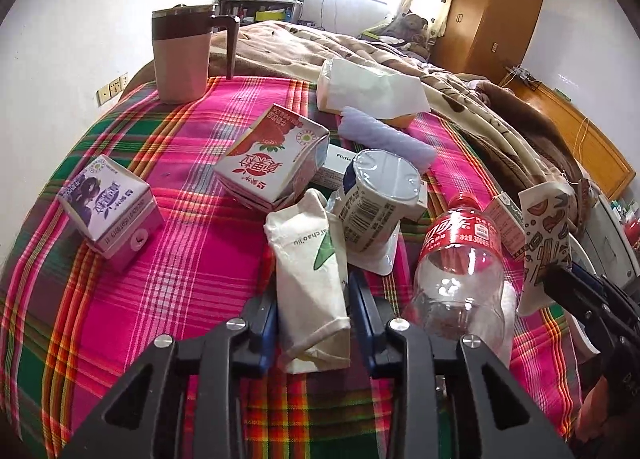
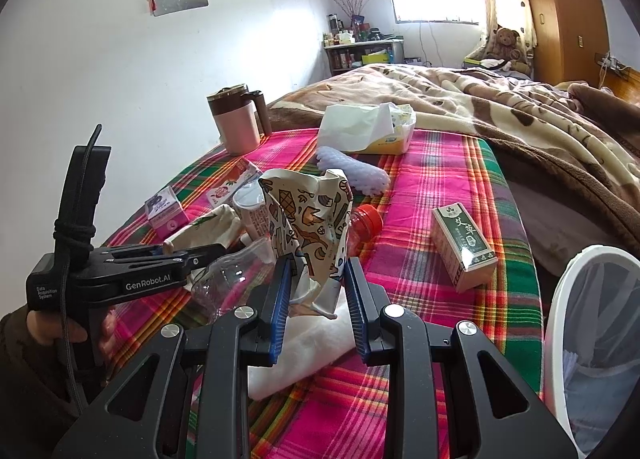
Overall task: Collect trash
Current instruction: 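Carry the paper bag with the left tool while the right tool carries the cup over the wastebasket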
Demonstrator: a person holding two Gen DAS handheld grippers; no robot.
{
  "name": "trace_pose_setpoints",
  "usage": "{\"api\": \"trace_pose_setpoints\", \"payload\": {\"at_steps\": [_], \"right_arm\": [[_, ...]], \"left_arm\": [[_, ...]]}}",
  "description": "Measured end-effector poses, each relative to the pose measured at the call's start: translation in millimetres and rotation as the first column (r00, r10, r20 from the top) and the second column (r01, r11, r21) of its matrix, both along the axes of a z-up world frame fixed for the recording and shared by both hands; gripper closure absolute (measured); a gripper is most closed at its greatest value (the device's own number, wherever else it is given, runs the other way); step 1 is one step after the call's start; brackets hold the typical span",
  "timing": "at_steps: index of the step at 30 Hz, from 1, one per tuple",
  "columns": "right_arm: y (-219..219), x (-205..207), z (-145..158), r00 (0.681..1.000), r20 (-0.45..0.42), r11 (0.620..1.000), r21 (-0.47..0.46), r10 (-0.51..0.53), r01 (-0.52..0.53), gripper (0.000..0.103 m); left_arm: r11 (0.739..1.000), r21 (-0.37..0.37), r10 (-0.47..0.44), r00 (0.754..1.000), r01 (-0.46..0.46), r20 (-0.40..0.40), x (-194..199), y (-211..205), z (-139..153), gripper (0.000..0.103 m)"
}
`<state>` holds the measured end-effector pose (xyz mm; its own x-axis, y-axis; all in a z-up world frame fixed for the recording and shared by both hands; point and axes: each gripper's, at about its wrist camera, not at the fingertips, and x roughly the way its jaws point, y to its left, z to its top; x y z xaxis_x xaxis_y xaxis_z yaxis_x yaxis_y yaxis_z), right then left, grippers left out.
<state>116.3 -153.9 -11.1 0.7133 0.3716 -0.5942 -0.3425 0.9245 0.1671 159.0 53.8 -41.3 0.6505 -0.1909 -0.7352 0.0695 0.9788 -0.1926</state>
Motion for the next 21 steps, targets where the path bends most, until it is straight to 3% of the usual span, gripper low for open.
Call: {"api": "trace_pose_setpoints", "payload": {"at_steps": [9,21], "right_arm": [[-10,-7,8,0.999,0.027,1.0,0.019,-0.024,0.024,0.075],[-46,-28,29,0.991,0.088,0.995,0.018,-0.102,0.101,0.075]], "left_arm": [[1.0,-0.01,-0.027,0.996,0.028,0.085,-24,-9,33,0.069],[0.991,0.023,-0.137,0.97,0.135,0.2,-53,-65,72,0.069]]}}
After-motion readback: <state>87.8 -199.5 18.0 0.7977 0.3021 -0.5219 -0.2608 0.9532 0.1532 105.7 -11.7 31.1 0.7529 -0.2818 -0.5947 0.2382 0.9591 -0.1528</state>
